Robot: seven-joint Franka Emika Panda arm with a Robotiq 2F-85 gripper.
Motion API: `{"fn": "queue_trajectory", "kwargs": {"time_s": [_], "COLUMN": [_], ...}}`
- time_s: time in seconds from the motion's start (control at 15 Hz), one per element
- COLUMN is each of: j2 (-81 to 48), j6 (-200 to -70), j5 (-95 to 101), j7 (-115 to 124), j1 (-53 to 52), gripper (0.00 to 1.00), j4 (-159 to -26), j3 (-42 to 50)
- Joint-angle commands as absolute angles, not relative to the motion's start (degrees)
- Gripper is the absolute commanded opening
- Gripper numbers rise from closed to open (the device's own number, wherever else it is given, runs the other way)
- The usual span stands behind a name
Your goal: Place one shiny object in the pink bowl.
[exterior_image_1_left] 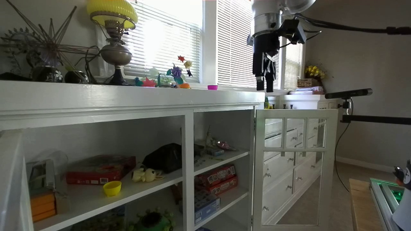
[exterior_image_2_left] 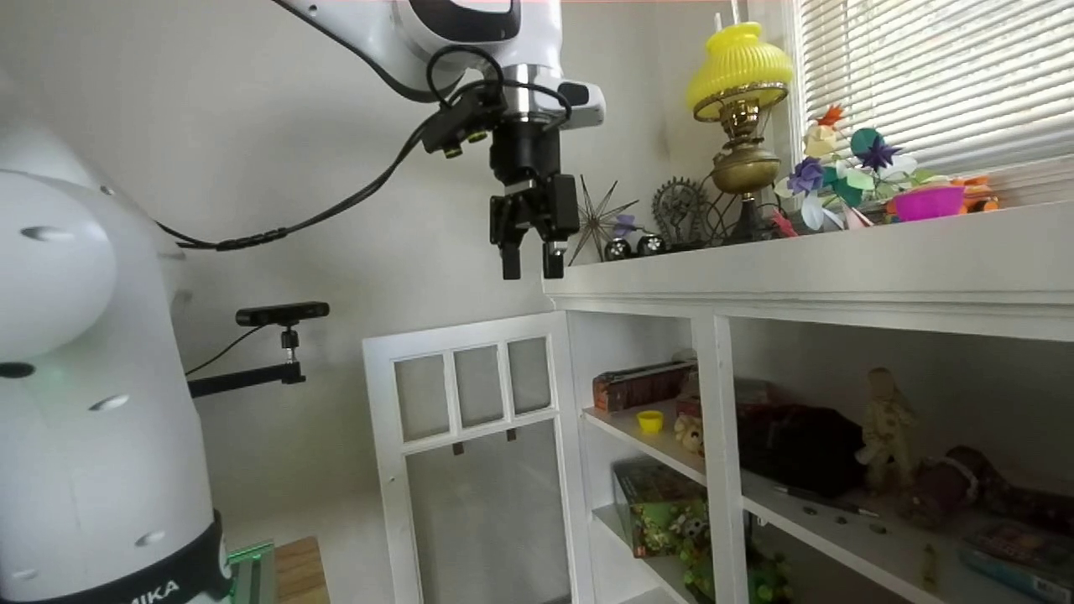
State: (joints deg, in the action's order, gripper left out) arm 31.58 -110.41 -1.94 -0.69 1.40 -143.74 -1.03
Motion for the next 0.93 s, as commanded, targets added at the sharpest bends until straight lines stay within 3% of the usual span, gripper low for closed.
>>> {"fn": "queue_trajectory", "kwargs": {"time_s": [0.0, 0.87], "j2": [26.96, 7.31], "j6": [-116.31, -144.13], "j5": [-1.13, 6.13], "j7": [3.56, 21.5], "j1": [1.86, 5.56], "gripper": [1.0, 1.0], "j4": [-145.05, -147.14], "j3": [-1.53, -2.08]}}
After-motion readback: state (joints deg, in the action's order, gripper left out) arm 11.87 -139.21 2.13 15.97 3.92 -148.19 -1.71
